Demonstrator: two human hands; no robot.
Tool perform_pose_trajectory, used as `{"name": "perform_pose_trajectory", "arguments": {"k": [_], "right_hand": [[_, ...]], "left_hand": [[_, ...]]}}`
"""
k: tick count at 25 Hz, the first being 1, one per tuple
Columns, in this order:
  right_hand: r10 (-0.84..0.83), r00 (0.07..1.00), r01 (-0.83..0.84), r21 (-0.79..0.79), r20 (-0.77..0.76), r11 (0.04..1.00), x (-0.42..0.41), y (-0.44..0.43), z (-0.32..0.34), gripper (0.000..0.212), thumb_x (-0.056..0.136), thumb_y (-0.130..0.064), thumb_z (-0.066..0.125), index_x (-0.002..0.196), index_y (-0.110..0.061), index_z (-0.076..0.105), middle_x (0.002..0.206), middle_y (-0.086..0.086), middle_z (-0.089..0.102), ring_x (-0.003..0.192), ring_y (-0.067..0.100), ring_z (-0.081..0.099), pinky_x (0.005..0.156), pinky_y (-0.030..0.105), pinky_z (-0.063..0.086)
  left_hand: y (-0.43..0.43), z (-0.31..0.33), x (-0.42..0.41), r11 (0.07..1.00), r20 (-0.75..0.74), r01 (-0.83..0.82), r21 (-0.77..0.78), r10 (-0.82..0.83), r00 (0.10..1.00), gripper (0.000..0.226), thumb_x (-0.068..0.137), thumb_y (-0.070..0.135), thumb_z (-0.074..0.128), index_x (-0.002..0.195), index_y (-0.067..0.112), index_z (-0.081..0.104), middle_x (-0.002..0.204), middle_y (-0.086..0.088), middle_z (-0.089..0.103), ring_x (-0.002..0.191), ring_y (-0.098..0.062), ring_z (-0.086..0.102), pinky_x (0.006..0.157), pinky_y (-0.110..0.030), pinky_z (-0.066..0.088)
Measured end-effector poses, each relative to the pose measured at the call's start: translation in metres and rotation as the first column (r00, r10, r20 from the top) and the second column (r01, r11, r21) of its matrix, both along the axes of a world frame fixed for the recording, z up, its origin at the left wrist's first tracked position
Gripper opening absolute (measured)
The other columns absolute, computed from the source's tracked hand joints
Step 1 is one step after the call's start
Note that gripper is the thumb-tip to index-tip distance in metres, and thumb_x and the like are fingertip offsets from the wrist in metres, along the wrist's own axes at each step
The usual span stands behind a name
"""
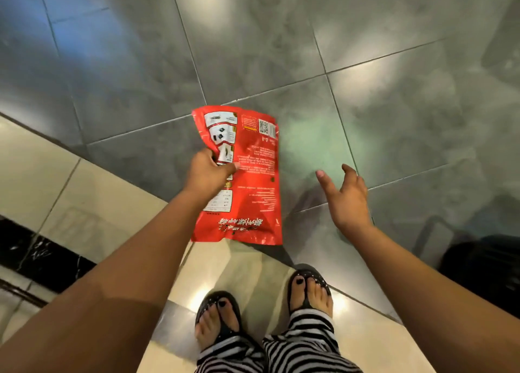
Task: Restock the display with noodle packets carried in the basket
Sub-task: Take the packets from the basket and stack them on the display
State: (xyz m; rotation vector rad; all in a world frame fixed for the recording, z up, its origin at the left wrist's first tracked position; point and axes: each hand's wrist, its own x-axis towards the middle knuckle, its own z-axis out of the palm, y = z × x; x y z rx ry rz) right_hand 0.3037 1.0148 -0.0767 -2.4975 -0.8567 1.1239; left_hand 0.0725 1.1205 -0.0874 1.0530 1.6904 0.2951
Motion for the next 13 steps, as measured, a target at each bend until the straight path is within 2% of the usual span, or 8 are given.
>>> {"name": "perform_pose_trajectory", "arguments": {"k": [2, 4, 5, 7, 9, 11, 12, 13], "right_hand": [[-0.077, 0.996, 0.077, -0.002, -0.049, 0.997, 0.0, 0.004, 0.042, 0.073, 0.092, -0.06, 0.051, 0.145, -0.011, 0.04, 0.145, 0.017, 0.043, 0.138, 0.032, 0.035, 0.112, 0.041, 0.029], [-0.223, 0.955, 0.218, -0.046, -0.198, 0.975, 0.003, 0.015, 0.089, 0.07, 0.09, -0.066, 0.048, 0.13, -0.009, 0.055, 0.13, 0.015, 0.057, 0.118, 0.029, 0.052, 0.095, 0.036, 0.039], [-0.306, 0.902, 0.29, -0.099, -0.304, 0.952, 0.005, 0.02, 0.116, 0.072, 0.087, -0.07, 0.046, 0.122, -0.009, 0.059, 0.121, 0.014, 0.061, 0.106, 0.028, 0.056, 0.086, 0.035, 0.041], [-0.443, 0.735, 0.369, -0.245, -0.514, 0.896, 0.01, 0.031, 0.174, 0.075, 0.087, -0.074, 0.041, 0.119, -0.01, 0.06, 0.115, 0.014, 0.062, 0.1, 0.029, 0.06, 0.079, 0.036, 0.046], [-0.513, 0.556, 0.386, -0.344, -0.654, 0.856, 0.017, 0.036, 0.229, 0.082, 0.083, -0.079, 0.036, 0.119, -0.008, 0.057, 0.121, 0.018, 0.06, 0.106, 0.034, 0.062, 0.079, 0.042, 0.051], [-0.549, 0.391, 0.385, -0.411, -0.739, 0.826, 0.025, 0.033, 0.281, 0.095, 0.077, -0.084, 0.039, 0.121, -0.001, 0.053, 0.123, 0.022, 0.058, 0.109, 0.039, 0.063, 0.081, 0.05, 0.053], [-0.56, 0.318, 0.376, -0.441, -0.765, 0.815, 0.027, 0.029, 0.303, 0.1, 0.074, -0.085, 0.042, 0.121, 0.002, 0.052, 0.122, 0.023, 0.059, 0.107, 0.041, 0.065, 0.08, 0.052, 0.055], [-0.563, 0.268, 0.358, -0.461, -0.782, 0.812, 0.027, 0.024, 0.324, 0.101, 0.072, -0.085, 0.044, 0.12, 0.003, 0.054, 0.119, 0.025, 0.062, 0.102, 0.043, 0.067, 0.077, 0.052, 0.057]], "left_hand": [[-0.001, 0.044, -0.004, 0.997, -0.03, 0.041, 0.062, -0.039, 0.999, 0.018, 0.08, 0.019, 0.078, 0.084, 0.023, 0.061, 0.091, 0.005, 0.071, 0.08, -0.018, 0.068, 0.084, -0.039, 0.056], [-0.003, 0.098, -0.01, 0.99, -0.046, 0.077, 0.119, -0.072, 0.996, 0.017, 0.082, 0.013, 0.077, 0.085, 0.022, 0.063, 0.087, 0.004, 0.07, 0.077, -0.013, 0.068, 0.08, -0.036, 0.057], [-0.004, 0.13, -0.014, 0.988, -0.009, 0.08, 0.135, -0.08, 0.997, 0.017, 0.083, 0.009, 0.076, 0.091, 0.02, 0.065, 0.086, 0.005, 0.07, 0.074, -0.007, 0.068, 0.075, -0.03, 0.058], [-0.007, 0.195, -0.02, 0.983, 0.101, 0.107, 0.147, -0.123, 0.987, 0.021, 0.083, 0.003, 0.075, 0.1, 0.014, 0.068, 0.086, 0.007, 0.072, 0.072, -0.002, 0.069, 0.066, -0.022, 0.057], [-0.007, 0.253, -0.024, 0.963, 0.177, 0.19, 0.19, -0.224, 0.958, 0.025, 0.081, -0.001, 0.076, 0.093, 0.02, 0.071, 0.083, 0.01, 0.075, 0.076, -0.009, 0.068, 0.073, -0.032, 0.058], [-0.007, 0.312, -0.022, 0.904, 0.199, 0.326, 0.279, -0.386, 0.901, 0.034, 0.076, -0.006, 0.078, 0.079, 0.028, 0.074, 0.069, 0.02, 0.07, 0.069, 0.002, 0.06, 0.074, -0.026, 0.054], [-0.008, 0.339, -0.02, 0.859, 0.202, 0.395, 0.325, -0.471, 0.859, 0.039, 0.073, -0.003, 0.081, 0.076, 0.035, 0.075, 0.066, 0.022, 0.067, 0.066, 0.008, 0.056, 0.071, -0.02, 0.05], [-0.011, 0.364, -0.017, 0.811, 0.194, 0.462, 0.36, -0.549, 0.813, 0.036, 0.07, 0.006, 0.085, 0.078, 0.04, 0.074, 0.066, 0.019, 0.064, 0.066, 0.007, 0.053, 0.068, -0.021, 0.048]]}}
